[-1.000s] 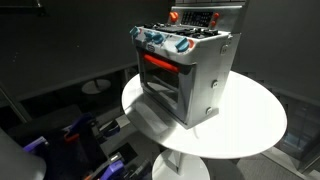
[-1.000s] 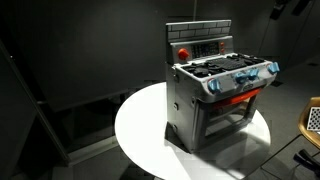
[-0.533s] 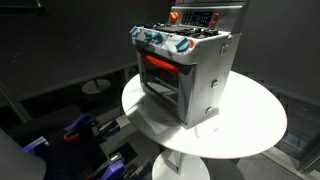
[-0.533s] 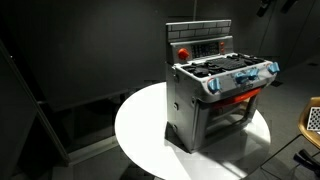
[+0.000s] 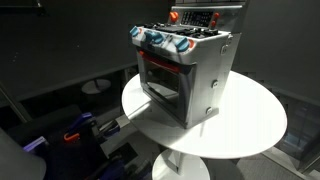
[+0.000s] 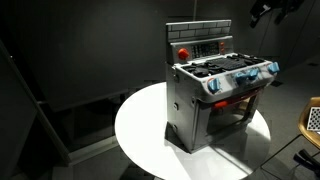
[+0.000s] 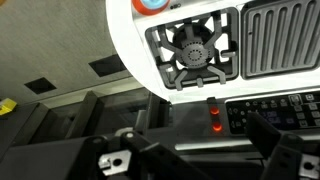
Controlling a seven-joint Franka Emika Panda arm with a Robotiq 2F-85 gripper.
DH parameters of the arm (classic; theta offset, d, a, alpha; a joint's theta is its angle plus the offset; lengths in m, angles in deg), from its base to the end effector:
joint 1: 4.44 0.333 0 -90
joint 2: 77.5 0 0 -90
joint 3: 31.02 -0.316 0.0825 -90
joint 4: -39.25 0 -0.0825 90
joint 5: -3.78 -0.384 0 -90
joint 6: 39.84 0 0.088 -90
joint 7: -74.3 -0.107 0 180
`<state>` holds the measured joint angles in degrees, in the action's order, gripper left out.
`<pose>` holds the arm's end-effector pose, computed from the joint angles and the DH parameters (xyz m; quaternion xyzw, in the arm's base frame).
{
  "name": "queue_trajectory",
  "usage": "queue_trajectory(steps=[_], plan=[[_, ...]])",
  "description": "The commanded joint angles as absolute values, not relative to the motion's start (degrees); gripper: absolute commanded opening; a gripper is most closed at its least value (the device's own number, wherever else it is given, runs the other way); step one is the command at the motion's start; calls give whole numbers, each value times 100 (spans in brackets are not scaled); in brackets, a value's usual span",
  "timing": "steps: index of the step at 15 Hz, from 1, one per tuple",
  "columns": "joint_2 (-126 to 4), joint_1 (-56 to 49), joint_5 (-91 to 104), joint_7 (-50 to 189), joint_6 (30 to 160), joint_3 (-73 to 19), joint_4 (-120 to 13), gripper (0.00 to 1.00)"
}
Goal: Press the top red button on the right side of the stove.
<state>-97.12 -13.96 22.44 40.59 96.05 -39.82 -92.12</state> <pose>0.4839 -0.0038 0.5297 0.9460 -0.1973 0.2386 0.0964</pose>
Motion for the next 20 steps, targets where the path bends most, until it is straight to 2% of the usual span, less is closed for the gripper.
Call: queue_trajectory(steps=[1,12,20], plan=[[-9348,-1562,2643,3539,9748,-3987,-8990,100],[-8226,-1412,3277,2662,10452,-3649,-8510,100],[-8279,-1177,3242,2758,10519,-3413,-8673,100]])
